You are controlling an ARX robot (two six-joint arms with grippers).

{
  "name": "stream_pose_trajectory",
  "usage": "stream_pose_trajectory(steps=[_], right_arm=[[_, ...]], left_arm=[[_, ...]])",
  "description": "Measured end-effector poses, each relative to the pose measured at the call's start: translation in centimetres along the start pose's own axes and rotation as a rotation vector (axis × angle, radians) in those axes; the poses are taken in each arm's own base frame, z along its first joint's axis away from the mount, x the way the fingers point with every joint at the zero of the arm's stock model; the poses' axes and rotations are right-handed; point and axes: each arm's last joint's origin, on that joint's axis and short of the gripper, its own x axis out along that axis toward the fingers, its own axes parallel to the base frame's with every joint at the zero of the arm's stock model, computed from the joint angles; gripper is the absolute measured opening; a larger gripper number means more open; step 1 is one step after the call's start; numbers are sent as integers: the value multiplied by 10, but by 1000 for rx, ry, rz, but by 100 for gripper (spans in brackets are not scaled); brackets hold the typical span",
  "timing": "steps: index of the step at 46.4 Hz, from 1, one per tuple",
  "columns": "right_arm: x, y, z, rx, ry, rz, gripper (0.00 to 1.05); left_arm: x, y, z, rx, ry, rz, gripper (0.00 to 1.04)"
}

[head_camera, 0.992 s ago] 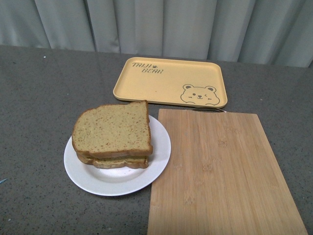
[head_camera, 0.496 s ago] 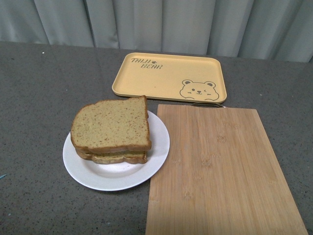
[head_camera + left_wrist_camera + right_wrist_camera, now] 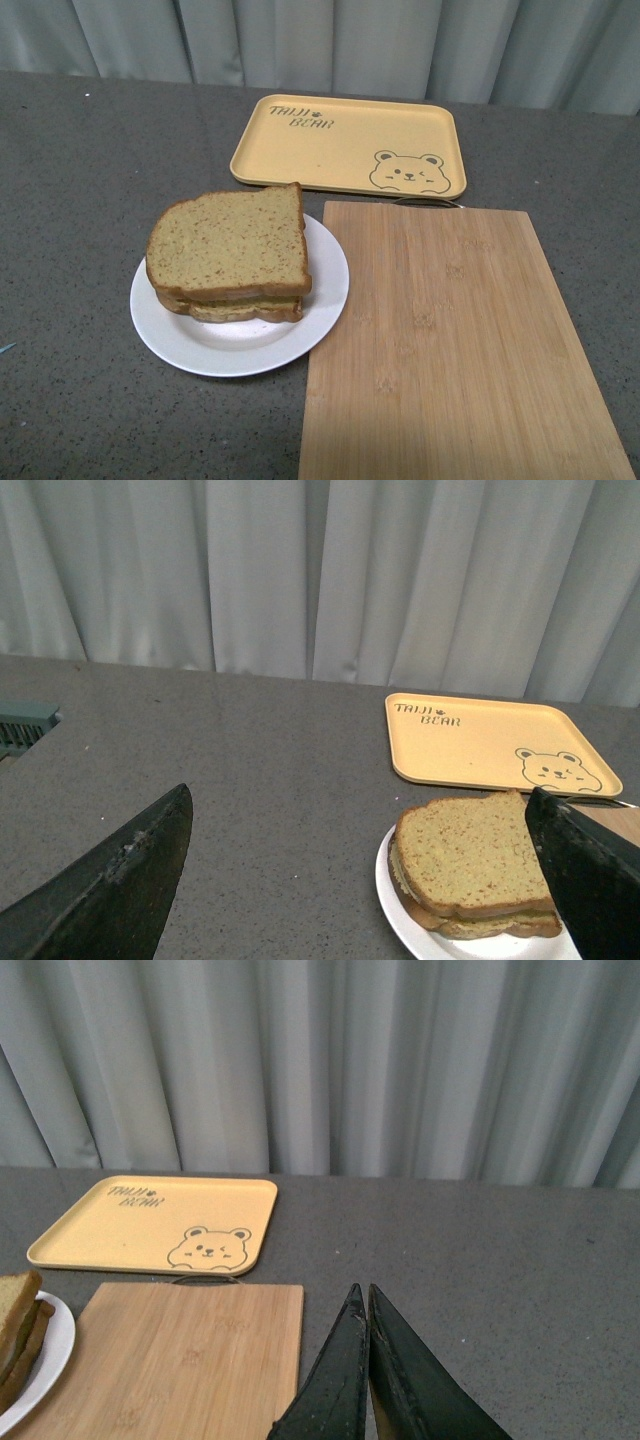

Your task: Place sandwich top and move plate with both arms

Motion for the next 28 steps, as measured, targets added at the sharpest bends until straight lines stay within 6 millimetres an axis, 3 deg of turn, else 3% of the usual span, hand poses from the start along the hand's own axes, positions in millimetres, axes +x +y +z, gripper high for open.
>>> stream_pose_trajectory(steps=[16, 23, 28], right_arm=[[-3, 0, 2, -2, -30, 0, 2], [-3, 0, 2, -1, -31, 0, 23], [-3, 0, 2, -1, -31, 0, 46]], left_arm=[[0, 0, 0, 0, 0, 0, 98], [0, 0, 0, 0, 0, 0, 98], [0, 0, 0, 0, 0, 0, 98]])
